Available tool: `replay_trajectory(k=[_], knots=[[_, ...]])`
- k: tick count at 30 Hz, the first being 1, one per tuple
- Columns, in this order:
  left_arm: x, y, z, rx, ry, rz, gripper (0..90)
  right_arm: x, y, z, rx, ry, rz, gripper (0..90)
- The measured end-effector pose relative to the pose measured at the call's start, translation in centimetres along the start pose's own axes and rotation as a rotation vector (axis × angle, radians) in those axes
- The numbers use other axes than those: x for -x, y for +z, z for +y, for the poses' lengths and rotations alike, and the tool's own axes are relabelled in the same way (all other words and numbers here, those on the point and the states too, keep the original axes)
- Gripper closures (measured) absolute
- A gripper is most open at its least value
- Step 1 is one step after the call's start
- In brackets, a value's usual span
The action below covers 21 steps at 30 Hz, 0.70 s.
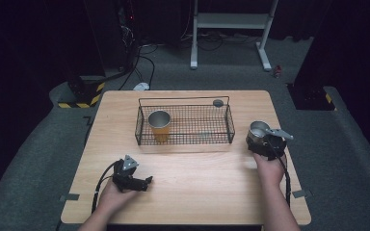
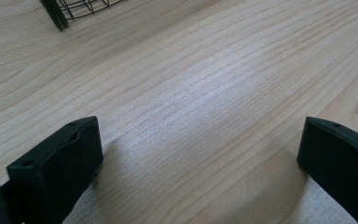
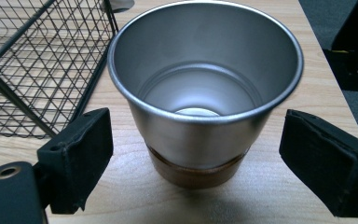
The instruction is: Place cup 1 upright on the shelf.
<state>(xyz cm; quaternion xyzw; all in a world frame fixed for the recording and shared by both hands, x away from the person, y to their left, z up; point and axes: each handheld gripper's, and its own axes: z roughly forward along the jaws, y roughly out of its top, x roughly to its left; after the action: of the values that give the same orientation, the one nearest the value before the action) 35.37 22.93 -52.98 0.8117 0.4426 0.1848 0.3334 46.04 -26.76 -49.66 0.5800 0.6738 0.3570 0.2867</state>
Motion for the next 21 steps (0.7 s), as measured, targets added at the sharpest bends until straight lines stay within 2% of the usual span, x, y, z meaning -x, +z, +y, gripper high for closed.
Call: replay_trajectory(k=[5, 6, 12, 21], knots=[[0.0, 0.0, 0.0, 0.000, 0.000, 0.000, 0.3, -0.2, 0.4, 0.5, 0.003, -0.003, -0.004, 9.9], [0.0, 0.0, 0.0, 0.000, 0.000, 0.000, 0.3, -0.3, 0.5, 0.7, 0.020, 0.000, 0.001, 10.3], [0.0, 0.0, 0.0, 0.000, 0.000, 0.000, 0.3, 0.1, 1.2, 0.5, 0.035, 0.023, 0.004, 11.8], [0.0, 0.0, 0.0, 0.000, 0.000, 0.000, 0.3, 0.1, 1.7, 0.5, 0.064, 0.023, 0.002, 13.4]])
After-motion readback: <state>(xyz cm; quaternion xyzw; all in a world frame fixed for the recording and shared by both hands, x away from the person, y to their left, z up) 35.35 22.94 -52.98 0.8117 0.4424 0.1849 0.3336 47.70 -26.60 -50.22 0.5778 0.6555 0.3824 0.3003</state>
